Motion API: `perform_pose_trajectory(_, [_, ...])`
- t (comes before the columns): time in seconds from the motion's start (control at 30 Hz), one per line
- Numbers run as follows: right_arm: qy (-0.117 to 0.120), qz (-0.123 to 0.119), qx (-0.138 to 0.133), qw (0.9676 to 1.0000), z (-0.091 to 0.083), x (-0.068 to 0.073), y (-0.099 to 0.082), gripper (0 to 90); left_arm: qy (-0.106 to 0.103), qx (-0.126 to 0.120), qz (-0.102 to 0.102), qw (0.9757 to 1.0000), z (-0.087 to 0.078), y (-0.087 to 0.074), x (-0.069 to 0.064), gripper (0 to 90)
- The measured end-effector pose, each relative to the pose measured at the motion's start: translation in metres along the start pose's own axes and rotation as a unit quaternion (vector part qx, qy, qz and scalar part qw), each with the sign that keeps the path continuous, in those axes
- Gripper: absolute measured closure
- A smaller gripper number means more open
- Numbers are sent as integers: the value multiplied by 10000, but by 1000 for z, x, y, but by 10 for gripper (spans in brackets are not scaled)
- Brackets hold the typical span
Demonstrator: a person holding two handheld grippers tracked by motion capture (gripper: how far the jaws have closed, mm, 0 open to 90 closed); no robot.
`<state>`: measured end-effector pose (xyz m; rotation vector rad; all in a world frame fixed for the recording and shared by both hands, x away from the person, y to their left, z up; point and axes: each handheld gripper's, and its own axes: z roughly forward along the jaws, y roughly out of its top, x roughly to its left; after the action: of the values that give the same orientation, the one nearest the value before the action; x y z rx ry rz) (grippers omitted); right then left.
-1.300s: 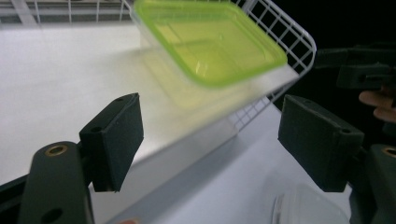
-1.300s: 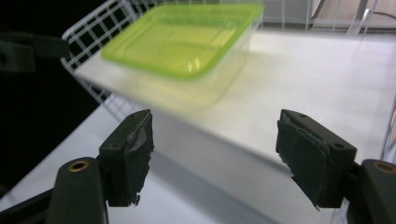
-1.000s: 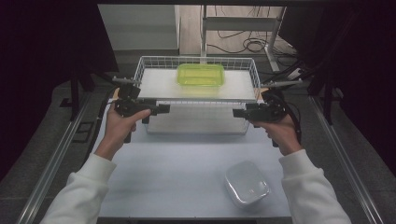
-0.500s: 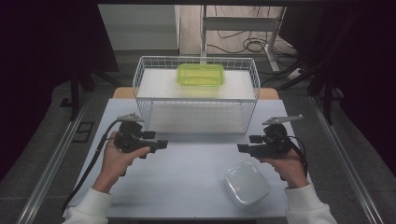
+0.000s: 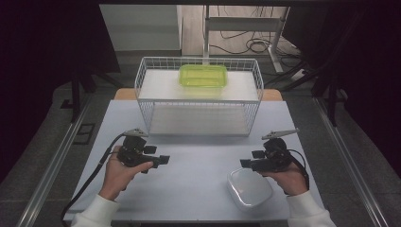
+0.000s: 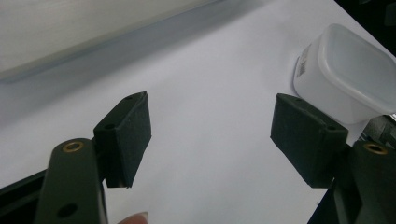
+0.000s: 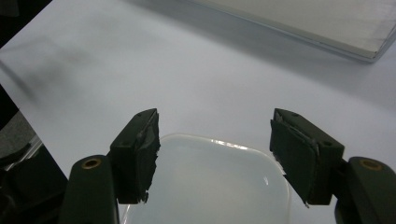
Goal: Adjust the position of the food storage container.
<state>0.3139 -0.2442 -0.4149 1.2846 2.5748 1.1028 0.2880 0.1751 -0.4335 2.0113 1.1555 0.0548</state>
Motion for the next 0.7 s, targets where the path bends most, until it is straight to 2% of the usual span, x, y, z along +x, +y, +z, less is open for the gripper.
perform_pose_trajectory(0.13, [-4,30,-3,10000,0,-2,-2,345,-38,5,-26,10000,1,0,1,283])
perform_pose_trajectory(0.33, [-37,-72,167,9998,-3,-6,-6,391,70,91,38,9999,5,-1,1,280])
perform_pose_trajectory(0.6, [-158,-109,307,9993,-21,-13,-20,568,104,138,60,9998,6,-2,0,280])
perform_pose_trajectory(0.7, [-137,-33,417,9990,-25,-16,-24,695,132,219,88,9996,7,-3,0,285])
